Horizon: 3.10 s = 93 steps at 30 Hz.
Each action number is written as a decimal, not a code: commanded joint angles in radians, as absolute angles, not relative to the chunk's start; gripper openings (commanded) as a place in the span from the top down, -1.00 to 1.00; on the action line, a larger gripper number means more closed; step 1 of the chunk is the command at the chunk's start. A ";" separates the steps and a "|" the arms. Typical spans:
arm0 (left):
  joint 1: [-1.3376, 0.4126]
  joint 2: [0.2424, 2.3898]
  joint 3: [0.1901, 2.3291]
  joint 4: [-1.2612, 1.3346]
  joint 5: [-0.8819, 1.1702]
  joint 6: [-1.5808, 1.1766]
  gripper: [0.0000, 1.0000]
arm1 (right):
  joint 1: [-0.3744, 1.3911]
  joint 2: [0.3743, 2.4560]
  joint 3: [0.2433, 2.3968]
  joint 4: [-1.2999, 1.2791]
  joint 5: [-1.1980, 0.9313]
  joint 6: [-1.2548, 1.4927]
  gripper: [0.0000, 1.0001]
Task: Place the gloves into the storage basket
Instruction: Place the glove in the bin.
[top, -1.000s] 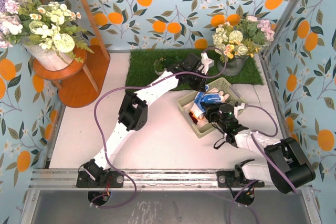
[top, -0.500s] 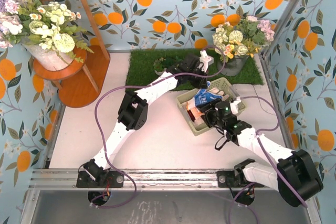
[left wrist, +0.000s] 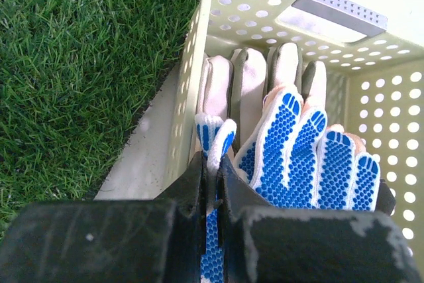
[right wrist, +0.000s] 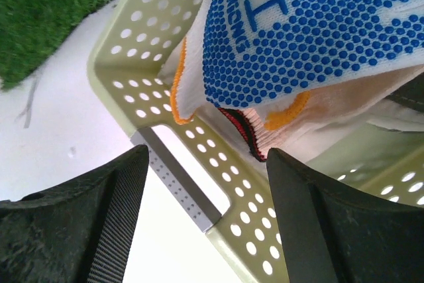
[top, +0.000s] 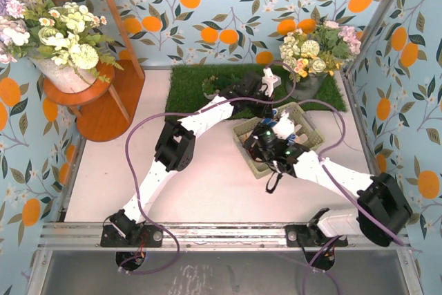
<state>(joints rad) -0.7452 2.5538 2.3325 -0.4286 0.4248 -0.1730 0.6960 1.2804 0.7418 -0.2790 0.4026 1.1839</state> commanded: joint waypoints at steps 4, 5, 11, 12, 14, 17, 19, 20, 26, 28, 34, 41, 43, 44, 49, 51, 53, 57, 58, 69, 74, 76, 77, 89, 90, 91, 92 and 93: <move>-0.735 2.531 2.347 -0.335 0.502 -0.209 1.00 | 0.791 1.398 0.874 -0.438 0.686 1.097 -0.37; -0.734 2.531 2.343 -0.327 0.521 -0.219 1.00 | 0.805 1.406 0.885 -0.453 0.715 1.090 -0.37; -0.734 2.520 2.308 -0.296 0.543 -0.245 1.00 | 0.828 1.384 0.894 -0.477 0.779 1.050 -0.38; -0.735 2.517 2.304 -0.295 0.540 -0.244 1.00 | 0.829 1.382 0.895 -0.477 0.789 1.037 -0.38; -0.735 2.507 2.287 -0.291 0.529 -0.248 1.00 | 0.828 1.383 0.905 -0.489 0.817 1.019 -0.42; -0.736 2.502 2.272 -0.274 0.534 -0.252 1.00 | 0.817 1.398 0.903 -0.440 0.816 0.976 -0.48; -0.735 2.505 2.272 -0.273 0.536 -0.263 1.00 | 0.804 1.417 0.914 -0.435 0.815 0.972 -0.49; -0.735 2.505 2.270 -0.273 0.543 -0.268 1.00 | 0.797 1.419 0.913 -0.421 0.810 0.971 -0.49; -0.735 2.496 2.263 -0.276 0.531 -0.269 1.00 | 0.770 1.461 0.902 -0.329 0.770 0.951 -0.52; -0.736 2.491 2.256 -0.275 0.539 -0.265 1.00 | 0.756 1.471 0.888 -0.275 0.751 0.936 -0.52; -0.740 2.485 2.252 -0.279 0.542 -0.270 1.00 | 0.745 1.532 0.909 -0.274 0.751 0.958 -0.51; -0.746 2.482 2.253 -0.279 0.540 -0.270 1.00 | 0.744 1.575 0.909 -0.292 0.773 1.022 -0.43; -0.747 2.484 2.255 -0.280 0.534 -0.263 1.00 | 0.739 1.573 0.899 -0.280 0.761 1.031 -0.31; -0.747 2.486 2.256 -0.282 0.525 -0.262 1.00 | 0.738 1.566 0.897 -0.286 0.755 1.041 -0.21; -0.749 2.472 2.246 -0.266 0.534 -0.268 1.00 | 0.724 1.464 0.825 -0.263 0.703 1.100 0.40; -0.749 2.471 2.259 -0.266 0.522 -0.263 1.00 | 0.696 1.426 0.789 -0.236 0.652 1.132 0.56; -0.749 2.466 2.268 -0.270 0.527 -0.269 1.00 | 0.664 1.383 0.752 -0.209 0.594 1.171 0.69; -0.749 2.447 2.271 -0.258 0.543 -0.266 0.72 | 0.633 1.312 0.684 -0.140 0.514 1.226 0.76; -0.749 2.440 2.271 -0.258 0.539 -0.261 0.64 | 0.625 1.304 0.677 -0.134 0.498 1.241 0.79; -0.748 2.249 2.122 -0.214 0.430 -0.208 -0.52 | 0.587 1.188 0.524 0.052 0.437 1.421 0.97; -0.746 2.141 2.020 -0.178 0.371 -0.195 -0.71 | 0.585 1.142 0.460 0.150 0.421 1.473 1.00; -0.746 2.108 1.982 -0.171 0.346 -0.189 -0.75 | 0.580 1.128 0.451 0.169 0.409 1.486 1.00; -0.746 2.094 1.966 -0.172 0.335 -0.187 -0.76 | 0.580 1.120 0.443 0.180 0.406 1.493 1.00; -0.736 1.809 1.534 -0.027 0.158 -0.246 -0.87 | 0.572 1.160 0.404 0.270 0.319 1.542 1.00; -0.733 1.782 1.498 -0.019 0.148 -0.253 -0.87 | 0.574 1.164 0.409 0.252 0.318 1.542 1.00; -0.731 1.759 1.470 -0.017 0.134 -0.255 -0.88 | 0.573 1.170 0.415 0.232 0.314 1.542 1.00; -0.727 1.738 1.446 -0.019 0.124 -0.256 -0.89 | 0.572 1.178 0.418 0.219 0.301 1.544 1.00; -0.724 1.719 1.426 -0.024 0.113 -0.256 -0.89 | 0.570 1.188 0.419 0.215 0.289 1.547 1.00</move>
<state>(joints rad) -0.7418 1.8488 1.4731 -0.1310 0.1856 -0.2329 0.5808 1.1694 0.4019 0.2047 0.3210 1.5288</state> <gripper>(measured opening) 0.941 0.138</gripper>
